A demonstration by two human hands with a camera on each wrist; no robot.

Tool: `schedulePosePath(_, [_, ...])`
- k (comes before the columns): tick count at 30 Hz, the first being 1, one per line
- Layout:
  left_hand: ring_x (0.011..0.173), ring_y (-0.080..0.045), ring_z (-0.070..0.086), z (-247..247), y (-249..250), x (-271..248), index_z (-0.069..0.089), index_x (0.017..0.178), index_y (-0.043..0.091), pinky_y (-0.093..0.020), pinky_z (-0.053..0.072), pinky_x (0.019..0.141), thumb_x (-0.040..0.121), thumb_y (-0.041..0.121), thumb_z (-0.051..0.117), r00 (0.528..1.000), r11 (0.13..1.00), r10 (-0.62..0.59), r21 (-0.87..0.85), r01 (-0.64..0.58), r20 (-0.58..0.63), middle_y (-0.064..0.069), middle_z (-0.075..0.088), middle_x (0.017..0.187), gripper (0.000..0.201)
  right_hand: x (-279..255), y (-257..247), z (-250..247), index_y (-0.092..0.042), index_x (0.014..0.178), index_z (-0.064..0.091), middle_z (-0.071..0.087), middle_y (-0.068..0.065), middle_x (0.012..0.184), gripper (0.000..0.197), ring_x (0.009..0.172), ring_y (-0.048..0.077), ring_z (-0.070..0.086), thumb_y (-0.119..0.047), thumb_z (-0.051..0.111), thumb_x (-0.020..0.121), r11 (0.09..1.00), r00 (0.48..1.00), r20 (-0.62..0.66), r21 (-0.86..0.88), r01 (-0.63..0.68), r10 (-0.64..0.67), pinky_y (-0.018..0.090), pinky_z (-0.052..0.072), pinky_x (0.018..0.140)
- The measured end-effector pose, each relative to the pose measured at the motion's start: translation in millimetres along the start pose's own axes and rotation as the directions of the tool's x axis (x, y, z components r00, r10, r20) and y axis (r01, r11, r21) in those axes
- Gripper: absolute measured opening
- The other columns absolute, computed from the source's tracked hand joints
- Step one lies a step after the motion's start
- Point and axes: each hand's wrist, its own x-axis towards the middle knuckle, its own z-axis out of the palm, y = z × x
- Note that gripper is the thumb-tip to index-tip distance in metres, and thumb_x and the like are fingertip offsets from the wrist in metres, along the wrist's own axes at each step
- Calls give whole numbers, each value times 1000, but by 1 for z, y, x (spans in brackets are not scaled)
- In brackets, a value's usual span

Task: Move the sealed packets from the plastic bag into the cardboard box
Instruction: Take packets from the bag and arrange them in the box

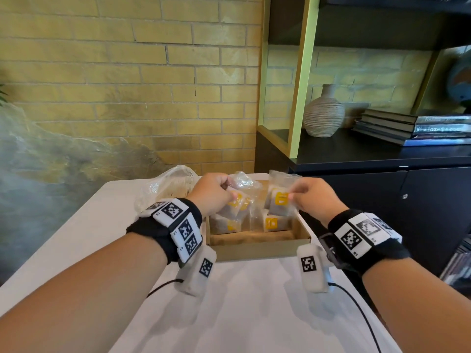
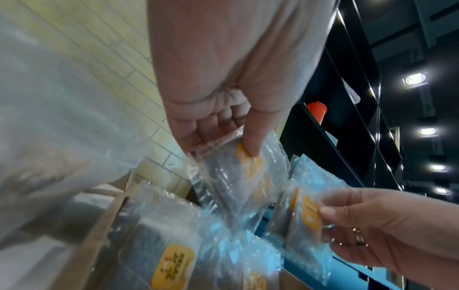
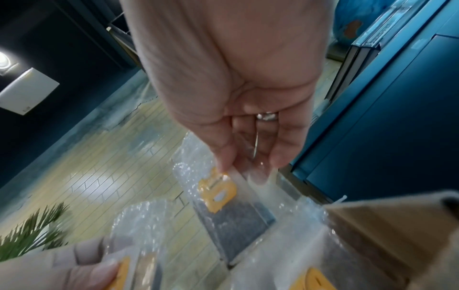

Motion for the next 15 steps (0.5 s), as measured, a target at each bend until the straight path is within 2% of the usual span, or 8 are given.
schedulePosePath(2, [66, -12, 47, -1, 4, 4, 60, 77, 23, -22, 41, 62, 84, 6, 65, 997, 988, 72, 132, -75, 31, 3, 49, 73, 19, 3, 2, -6, -16, 81, 64, 64, 5, 85, 8, 88, 22, 61, -10, 61, 86, 1000, 1000, -30, 16, -8, 9, 37, 51, 85])
schedulePosePath(4, [79, -15, 53, 4, 9, 6, 65, 89, 18, -26, 44, 72, 83, 5, 64, 986, 939, 132, 305, -157, 101, -1, 58, 86, 14, 4, 4, -8, -13, 86, 65, 65, 7, 89, 4, 90, 23, 62, -11, 61, 87, 1000, 999, -38, 15, -5, 5, 40, 51, 87])
schedulePosePath(6, [87, -16, 54, 12, 10, 8, 67, 100, 14, -26, 43, 78, 82, 5, 65, 970, 859, 148, 461, -222, 193, -1, 60, 96, 20, 2, 6, -7, -13, 85, 65, 64, 5, 85, 5, 88, 22, 61, -10, 61, 87, 1000, 1000, -25, 2, 6, -6, 38, 51, 86])
schedulePosePath(9, [91, -15, 54, 27, 6, 6, 65, 108, 17, -25, 44, 78, 81, 5, 64, 943, 753, 71, 603, -264, 325, -1, 63, 108, 29, 0, 8, -4, -21, 74, 60, 59, -2, 76, 16, 80, 16, 57, -11, 62, 86, 1000, 1000, 13, -7, -3, 3, 34, 48, 81])
schedulePosePath(11, [102, -17, 57, 34, 2, 5, 64, 114, 16, -23, 42, 80, 83, 4, 63, 923, 707, -8, 655, -266, 384, -1, 63, 116, 33, -2, 9, -2, -26, 71, 57, 57, -6, 75, 22, 76, 11, 54, -11, 62, 86, 1000, 999, 47, -24, -17, 18, 29, 44, 77])
schedulePosePath(13, [109, -19, 58, 36, -2, 5, 63, 117, 15, -23, 43, 86, 84, 2, 61, 919, 696, -36, 670, -258, 392, -2, 63, 119, 35, -4, 10, 1, -29, 71, 56, 57, -8, 75, 25, 74, 6, 53, -11, 61, 87, 999, 997, 74, -37, -17, 20, 27, 42, 77])
schedulePosePath(15, [108, -19, 60, 34, -5, 5, 66, 113, 14, -22, 44, 85, 83, -1, 60, 924, 699, -17, 665, -263, 383, -1, 65, 116, 34, -5, 11, 2, -29, 70, 55, 57, -9, 75, 27, 74, 4, 52, -10, 60, 87, 999, 995, 94, -40, -12, 16, 27, 42, 77])
